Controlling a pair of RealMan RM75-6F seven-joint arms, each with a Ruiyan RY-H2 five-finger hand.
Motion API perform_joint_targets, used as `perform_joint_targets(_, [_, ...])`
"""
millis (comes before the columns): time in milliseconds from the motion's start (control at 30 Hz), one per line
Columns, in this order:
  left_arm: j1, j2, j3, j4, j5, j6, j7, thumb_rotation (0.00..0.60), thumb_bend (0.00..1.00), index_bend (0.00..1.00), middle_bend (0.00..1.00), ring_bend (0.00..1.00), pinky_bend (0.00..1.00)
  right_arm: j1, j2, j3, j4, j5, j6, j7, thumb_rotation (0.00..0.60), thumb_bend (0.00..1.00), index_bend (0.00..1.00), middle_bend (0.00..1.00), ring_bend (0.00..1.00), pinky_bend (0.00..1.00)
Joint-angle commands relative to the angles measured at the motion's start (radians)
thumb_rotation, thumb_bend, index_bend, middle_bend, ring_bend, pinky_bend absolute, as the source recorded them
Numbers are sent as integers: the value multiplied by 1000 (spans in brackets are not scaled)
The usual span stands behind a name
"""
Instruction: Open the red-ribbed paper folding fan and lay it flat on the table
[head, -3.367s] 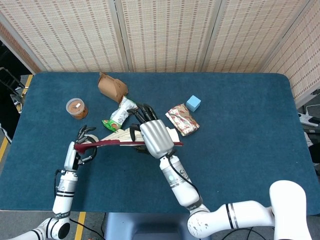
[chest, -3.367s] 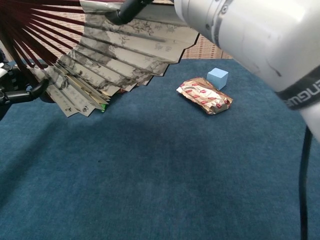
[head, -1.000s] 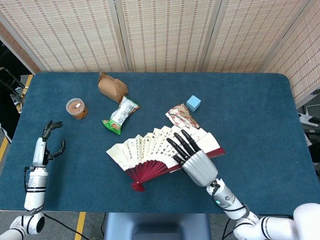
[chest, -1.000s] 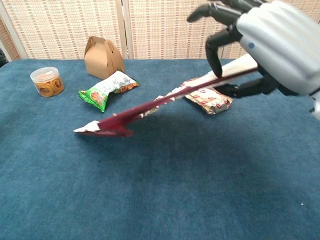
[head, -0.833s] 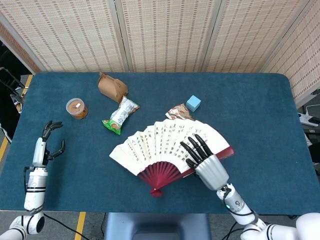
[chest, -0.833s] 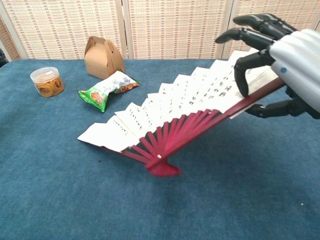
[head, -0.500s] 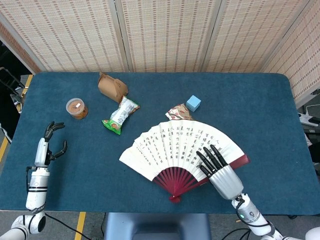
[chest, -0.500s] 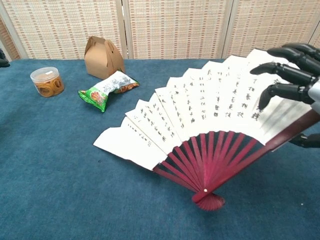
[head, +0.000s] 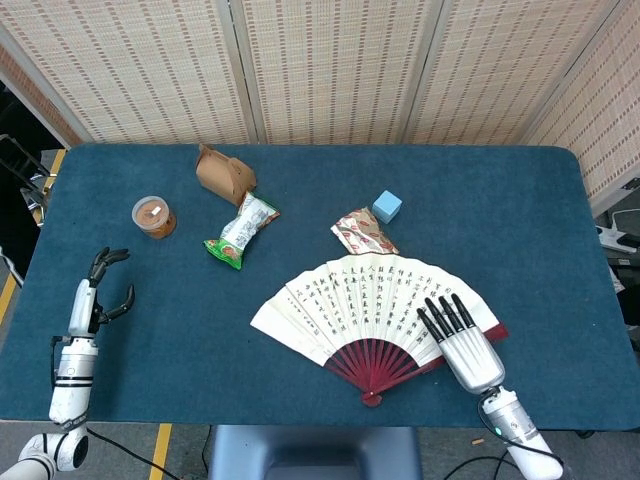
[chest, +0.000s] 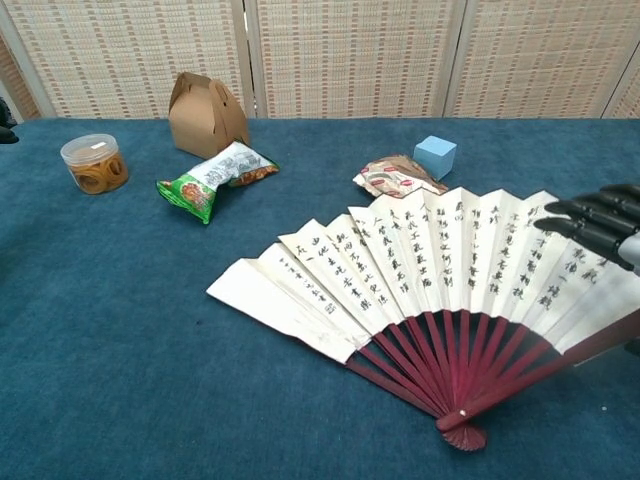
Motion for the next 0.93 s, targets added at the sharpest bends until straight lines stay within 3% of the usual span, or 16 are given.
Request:
perform_joint_targets(33, [3,5,4,-2,5,7,-1,600,463,228,137,0,25,29,127,4,-179,165,-169,-189,598,0,0,0,0,0])
perform_joint_targets(200, [11,27,9,-35,13,24,-2,600,461,222,122,0,25,32,214,3,-280,217,-188,-253,600,0,0,0,0,0])
perform_joint_targets(300, [23,60,33,-87,40,47,8,600,461,198,96,0,28,2,268,16,-338,156,-114,-113,600,0,0,0,0,0])
perform_joint_targets(367, [44,113,86,-153,86,56,44,600,461,152,50,0,29,-41,294,21,-342,74,-12,29,600,0,0,0,0,0])
perform_joint_targets(467, [77,217,178,-261,168,81,234,600,464,78,1,0,24,-128,303,12,-296,0,140,206,600,0,0,0,0,0])
perform_joint_targets(533, [95,287,217,-340,209,108,390,600,469,66,0,0,22,-179,302,4,-259,-7,206,255,600,0,0,0,0,0])
perform_joint_targets(700, [184,391,231,-499,242,258,819,600,466,88,0,0,17,-277,290,14,-181,27,306,322,600,8,0,0,0,0])
perform_joint_targets(833, [209,441,235,-596,258,300,900,600,457,94,0,0,16,-275,315,45,-173,66,272,380,600,22,0,0,0,0])
perform_joint_targets(933, [209,446,234,-604,255,286,915,600,452,85,0,0,16,-272,317,55,-166,72,249,392,600,22,0,0,0,0])
